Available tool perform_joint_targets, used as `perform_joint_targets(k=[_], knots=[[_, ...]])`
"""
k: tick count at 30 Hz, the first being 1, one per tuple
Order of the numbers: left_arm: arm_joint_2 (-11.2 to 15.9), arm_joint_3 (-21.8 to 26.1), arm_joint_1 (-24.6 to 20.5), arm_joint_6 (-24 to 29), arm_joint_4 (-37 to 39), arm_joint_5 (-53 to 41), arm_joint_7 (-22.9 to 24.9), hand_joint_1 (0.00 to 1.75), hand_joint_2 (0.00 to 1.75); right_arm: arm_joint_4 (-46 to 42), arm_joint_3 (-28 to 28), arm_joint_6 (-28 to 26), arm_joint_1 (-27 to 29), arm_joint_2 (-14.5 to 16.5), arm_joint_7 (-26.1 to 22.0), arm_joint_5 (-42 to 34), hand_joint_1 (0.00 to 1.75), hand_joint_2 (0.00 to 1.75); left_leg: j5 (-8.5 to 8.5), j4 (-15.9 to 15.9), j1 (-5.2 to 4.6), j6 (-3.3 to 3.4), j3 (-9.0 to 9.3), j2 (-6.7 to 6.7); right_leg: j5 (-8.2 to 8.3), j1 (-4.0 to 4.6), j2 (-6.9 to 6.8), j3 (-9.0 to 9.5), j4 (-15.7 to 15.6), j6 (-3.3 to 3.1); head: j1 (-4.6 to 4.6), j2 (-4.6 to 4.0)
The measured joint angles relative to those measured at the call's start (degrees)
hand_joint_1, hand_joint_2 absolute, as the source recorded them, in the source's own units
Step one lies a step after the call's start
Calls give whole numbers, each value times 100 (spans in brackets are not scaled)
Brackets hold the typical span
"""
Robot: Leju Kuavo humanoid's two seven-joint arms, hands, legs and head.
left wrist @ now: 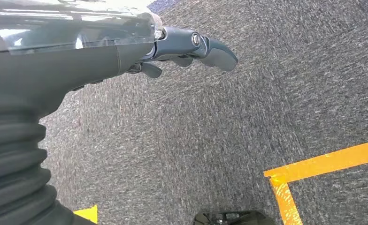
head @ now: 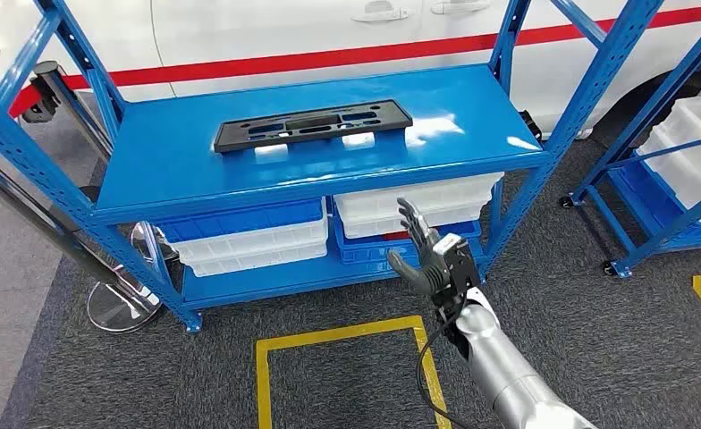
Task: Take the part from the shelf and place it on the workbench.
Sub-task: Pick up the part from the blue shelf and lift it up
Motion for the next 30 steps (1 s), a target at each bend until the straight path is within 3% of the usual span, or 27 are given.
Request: perform_joint_targets(k=[9,12,14,16,21,25,30], knots=[[0,-88,-17,-24,6,-14,94,0,175,-54,263,-335,-593,-122,65,417,0,175,0,1,-2,0,-3,-2,0,-1,-1,1,-1,1,0,0],[2,-94,-23,-13,20,-2,92,0,175,-29,541,-1431,-907,-226,290,1648,0,175,0,1,-3,0,-5,-1,1,-3,-1,0,0,1,-1,0],[8,-95,-28,-1,36,10,105,0,175,77,894,-2341,-1279,-325,739,2998,0,175,0,1,-3,0,-4,0,1,-4,0,0,0,1,-1,0],[22,-99,-35,4,47,20,149,0,175,297,1285,-2832,-1711,-397,1262,4181,0,175,0,1,-3,0,-3,0,1,-4,0,0,0,1,0,0],[47,-137,-40,5,81,-14,344,0,175,1127,2037,-2582,-2611,-345,2181,5547,0,175,6,0,-2,2,-7,-7,1,-2,-8,1,1,1,0,0],[52,-213,-40,10,86,-63,368,0,175,1924,2923,-2421,-2985,-176,3076,7010,0,175,6,0,-2,2,-6,-11,1,-1,-9,1,1,1,0,0],[52,-291,-36,-4,86,-114,362,0,175,2505,3457,-2618,-3023,-17,3360,7172,0,175,6,1,-3,2,-9,-13,1,-1,-10,0,-1,1,0,0]])
